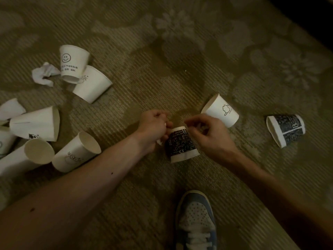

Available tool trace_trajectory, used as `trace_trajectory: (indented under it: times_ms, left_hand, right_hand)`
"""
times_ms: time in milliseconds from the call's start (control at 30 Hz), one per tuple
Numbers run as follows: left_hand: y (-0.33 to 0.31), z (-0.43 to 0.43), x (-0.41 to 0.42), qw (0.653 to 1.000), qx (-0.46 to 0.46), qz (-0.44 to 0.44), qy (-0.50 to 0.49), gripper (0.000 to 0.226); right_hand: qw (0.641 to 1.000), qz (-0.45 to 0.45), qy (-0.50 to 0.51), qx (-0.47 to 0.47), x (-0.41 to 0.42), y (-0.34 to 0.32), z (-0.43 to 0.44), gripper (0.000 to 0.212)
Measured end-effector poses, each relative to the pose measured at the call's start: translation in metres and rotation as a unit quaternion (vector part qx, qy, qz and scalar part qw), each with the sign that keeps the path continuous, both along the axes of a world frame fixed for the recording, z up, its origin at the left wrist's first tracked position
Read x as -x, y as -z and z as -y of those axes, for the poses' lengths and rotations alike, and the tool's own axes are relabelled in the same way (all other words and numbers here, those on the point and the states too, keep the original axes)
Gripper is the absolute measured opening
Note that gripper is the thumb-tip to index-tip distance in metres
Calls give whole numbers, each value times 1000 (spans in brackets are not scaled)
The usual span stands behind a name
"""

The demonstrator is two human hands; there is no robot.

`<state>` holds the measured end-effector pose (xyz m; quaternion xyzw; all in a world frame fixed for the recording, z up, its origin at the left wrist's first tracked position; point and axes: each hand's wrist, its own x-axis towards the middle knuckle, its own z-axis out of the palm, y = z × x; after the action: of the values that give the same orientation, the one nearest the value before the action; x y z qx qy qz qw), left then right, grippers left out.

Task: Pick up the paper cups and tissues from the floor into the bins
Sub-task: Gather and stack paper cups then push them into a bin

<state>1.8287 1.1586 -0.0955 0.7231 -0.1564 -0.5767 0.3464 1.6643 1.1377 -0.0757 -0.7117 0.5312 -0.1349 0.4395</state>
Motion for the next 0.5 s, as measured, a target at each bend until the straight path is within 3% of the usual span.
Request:
trace_trajectory:
  times_ms: [100, 267, 367, 500]
  left_hand:
    - [7, 0, -1, 989, 11, 113, 95, 26]
    - [9, -1, 2, 939, 66, 252, 224, 50]
    - [9, -2, 6, 901, 42, 314, 295, 65]
    - [15, -4, 11, 883, -21, 313, 348, 100]
  right_hand:
    - [999, -14, -5, 38, 13, 4, 4, 18]
    - [973, -92, -27, 212, 35, 1, 20, 21]
    - [954, -181, -45, 236, 47, 5, 32, 54]
    - [952, -264, -70, 140, 53, 16, 44, 98]
